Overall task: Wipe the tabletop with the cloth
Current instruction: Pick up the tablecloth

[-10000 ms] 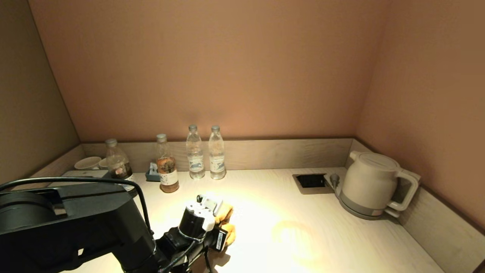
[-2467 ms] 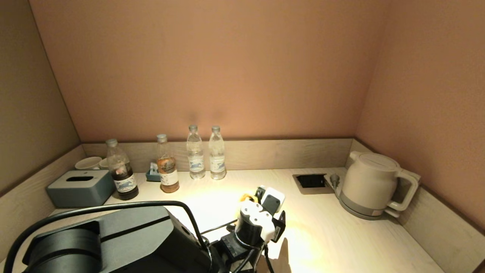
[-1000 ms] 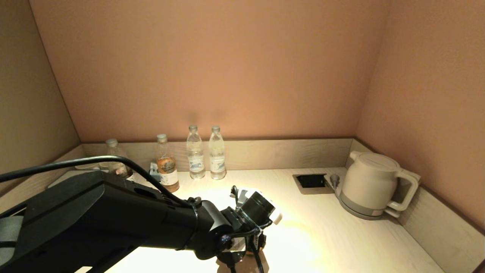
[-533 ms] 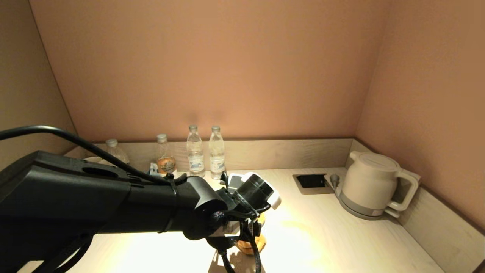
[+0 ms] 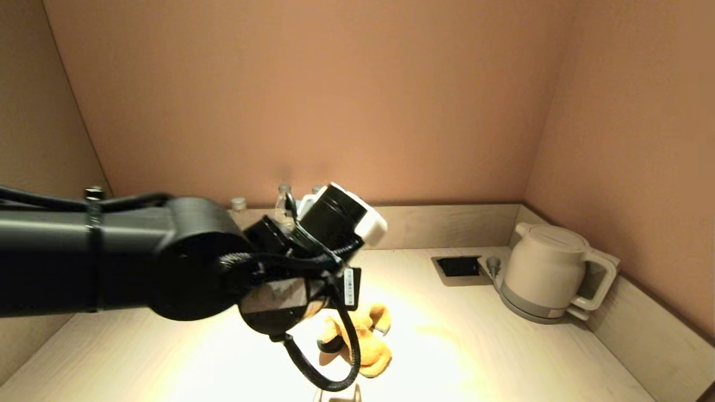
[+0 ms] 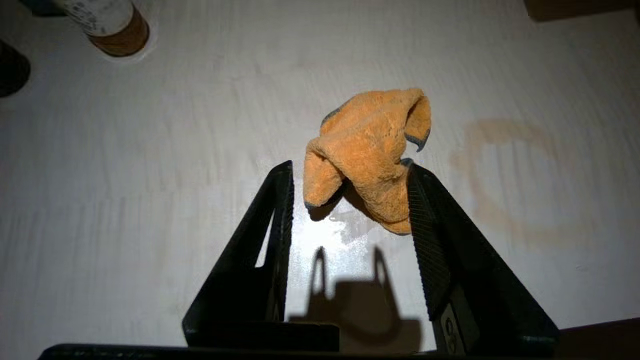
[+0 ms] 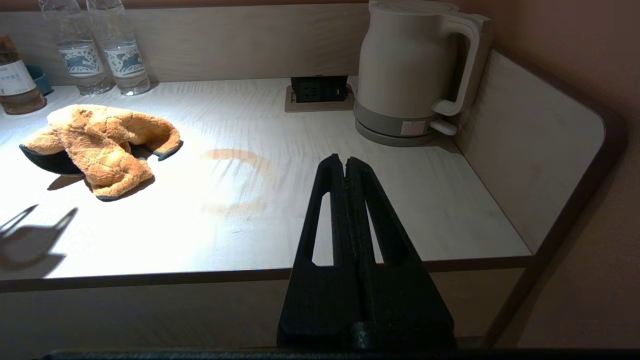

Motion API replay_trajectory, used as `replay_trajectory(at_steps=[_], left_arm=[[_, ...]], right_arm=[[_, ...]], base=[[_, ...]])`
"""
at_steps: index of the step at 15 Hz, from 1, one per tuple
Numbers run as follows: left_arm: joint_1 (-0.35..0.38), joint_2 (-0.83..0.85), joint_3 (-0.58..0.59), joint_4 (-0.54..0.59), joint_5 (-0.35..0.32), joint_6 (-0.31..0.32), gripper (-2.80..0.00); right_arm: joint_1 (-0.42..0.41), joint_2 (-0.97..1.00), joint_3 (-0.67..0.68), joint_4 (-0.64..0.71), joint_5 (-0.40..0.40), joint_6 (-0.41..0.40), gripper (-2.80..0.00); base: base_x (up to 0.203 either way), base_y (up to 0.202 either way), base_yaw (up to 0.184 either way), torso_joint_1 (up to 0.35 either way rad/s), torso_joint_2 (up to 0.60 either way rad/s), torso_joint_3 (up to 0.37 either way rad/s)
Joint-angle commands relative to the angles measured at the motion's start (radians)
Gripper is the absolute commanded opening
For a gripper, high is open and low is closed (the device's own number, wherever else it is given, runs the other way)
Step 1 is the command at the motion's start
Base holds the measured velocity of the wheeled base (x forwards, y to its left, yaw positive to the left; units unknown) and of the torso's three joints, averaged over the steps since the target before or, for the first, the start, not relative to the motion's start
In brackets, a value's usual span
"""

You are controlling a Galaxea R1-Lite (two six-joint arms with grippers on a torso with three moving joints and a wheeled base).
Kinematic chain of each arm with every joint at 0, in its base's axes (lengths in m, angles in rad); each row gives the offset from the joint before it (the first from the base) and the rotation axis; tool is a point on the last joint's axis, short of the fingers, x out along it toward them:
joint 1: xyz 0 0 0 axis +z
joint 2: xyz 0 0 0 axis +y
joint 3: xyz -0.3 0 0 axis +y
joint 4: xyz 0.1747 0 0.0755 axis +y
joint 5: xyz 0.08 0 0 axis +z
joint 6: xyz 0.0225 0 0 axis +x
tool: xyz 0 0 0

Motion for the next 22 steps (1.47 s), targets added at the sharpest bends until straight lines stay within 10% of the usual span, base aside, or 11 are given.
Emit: replay_trajectory(at_steps=[1,10,19,22], left_arm=[[0.000,-0.144,0.010,0.000,0.041,0.027,-2.80],[0.103,-0.688,0.132,0.000,0.146,0.227,-2.80],[0.741,-1.297,0.515,-0.022,0.211,0.284,-2.80],[0.838,-1.501,0.617,-0.085,0.210,0.349,-2.80]], right_arm=[[0.000,0.000,0.000,-0.001,0.000,0.000,-2.80],[0.000,0.000,0.000,-0.001,0.000,0.000,-2.80],[0.000,0.000,0.000,-0.001,0.000,0.000,-2.80],[0.000,0.000,0.000,-0.001,0.000,0.000,-2.80]], base=[[0.000,0.000,0.000,0.000,0.00,0.000],[0.000,0.000,0.000,0.000,0.00,0.000],[0.000,0.000,0.000,0.000,0.00,0.000],[0.000,0.000,0.000,0.000,0.00,0.000]])
